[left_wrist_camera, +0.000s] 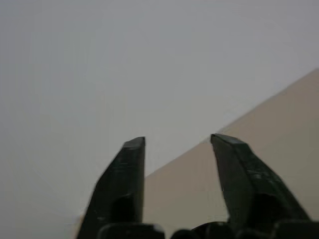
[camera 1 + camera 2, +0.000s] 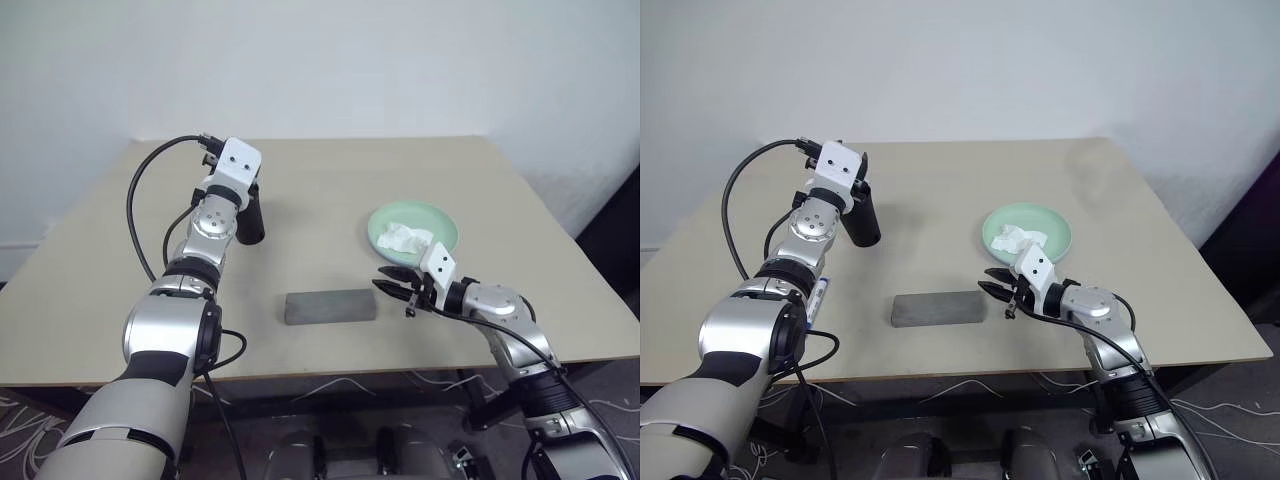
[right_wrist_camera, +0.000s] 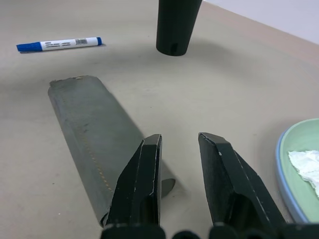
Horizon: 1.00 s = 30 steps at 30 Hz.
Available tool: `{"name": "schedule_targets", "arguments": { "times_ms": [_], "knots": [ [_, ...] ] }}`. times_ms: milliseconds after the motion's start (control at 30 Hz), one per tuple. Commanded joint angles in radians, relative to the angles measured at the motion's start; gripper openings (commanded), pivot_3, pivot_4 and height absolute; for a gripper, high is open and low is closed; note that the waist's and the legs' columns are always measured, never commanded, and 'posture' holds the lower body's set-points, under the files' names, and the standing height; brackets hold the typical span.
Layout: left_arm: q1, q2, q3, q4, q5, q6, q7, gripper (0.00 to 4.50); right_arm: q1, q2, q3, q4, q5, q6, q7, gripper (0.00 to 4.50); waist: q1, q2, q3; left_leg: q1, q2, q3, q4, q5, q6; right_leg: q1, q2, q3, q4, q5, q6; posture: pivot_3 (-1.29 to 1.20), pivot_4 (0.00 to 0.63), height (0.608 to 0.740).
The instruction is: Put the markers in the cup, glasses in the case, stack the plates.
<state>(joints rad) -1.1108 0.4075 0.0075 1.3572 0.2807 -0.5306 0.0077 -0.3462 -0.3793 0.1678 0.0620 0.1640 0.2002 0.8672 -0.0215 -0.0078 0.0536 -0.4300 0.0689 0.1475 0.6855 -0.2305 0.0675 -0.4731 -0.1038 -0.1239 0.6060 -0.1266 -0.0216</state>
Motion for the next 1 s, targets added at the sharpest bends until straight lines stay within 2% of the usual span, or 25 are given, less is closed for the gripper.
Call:
{"name": "schedule_targets", "arguments": {
  "times_ms": [33,200,600,667,800,1000],
  "knots": [
    [-0.034,0.007,-0.006,-0.011,0.012,-0.002,0.021,2.39,-0.010,-0.013,-0.026,-0.046,0.018,0.000,-0.010,1.23,0.000,0.000,0.000,0.000,0.000,0.000,0.000,0.000,0.000,0.000,0.000,0.000,0.000,0.000,0.000,0.00,0.000,0.729],
    [-0.035,0.001,0.008,-0.012,-0.003,0.006,0.011,2.39,-0.010,-0.016,-0.026,-0.046,0.020,0.003,-0.010,1.23,0.000,-0.001,0.000,0.000,0.000,0.000,0.000,0.000,0.000,0.000,0.000,0.000,0.000,0.000,0.000,0.00,0.000,0.729],
    [-0.049,-0.010,0.131,-0.026,-0.139,0.071,-0.119,2.39,-0.028,0.000,-0.015,-0.027,0.018,0.000,-0.014,1.23,-0.001,-0.002,0.000,0.000,0.000,0.000,0.000,0.000,0.000,0.000,0.000,0.000,0.000,0.000,0.000,0.00,0.000,0.729],
    [-0.050,-0.016,0.182,-0.034,-0.202,0.079,-0.182,2.39,-0.028,0.004,-0.015,-0.027,0.016,0.000,-0.016,1.23,-0.001,-0.002,0.000,0.000,0.000,0.000,0.000,0.000,0.000,0.000,0.000,0.000,0.000,0.000,0.000,0.00,0.000,0.729],
    [-0.041,-0.022,0.260,-0.069,-0.331,0.114,-0.433,2.39,-0.020,0.004,-0.014,-0.036,0.018,0.003,-0.017,1.23,0.000,-0.003,0.000,0.000,0.000,0.000,0.000,0.000,0.000,0.000,0.000,0.000,0.000,0.000,0.000,0.00,0.000,0.729],
    [0.012,0.018,0.291,-0.164,-0.442,0.194,-0.747,2.39,-0.026,0.012,-0.009,-0.023,0.018,-0.001,-0.015,1.23,-0.002,-0.003,0.000,0.000,0.000,0.000,0.001,0.000,0.000,0.000,0.000,0.000,0.000,0.000,0.000,0.00,0.000,0.729]
  ]
}}
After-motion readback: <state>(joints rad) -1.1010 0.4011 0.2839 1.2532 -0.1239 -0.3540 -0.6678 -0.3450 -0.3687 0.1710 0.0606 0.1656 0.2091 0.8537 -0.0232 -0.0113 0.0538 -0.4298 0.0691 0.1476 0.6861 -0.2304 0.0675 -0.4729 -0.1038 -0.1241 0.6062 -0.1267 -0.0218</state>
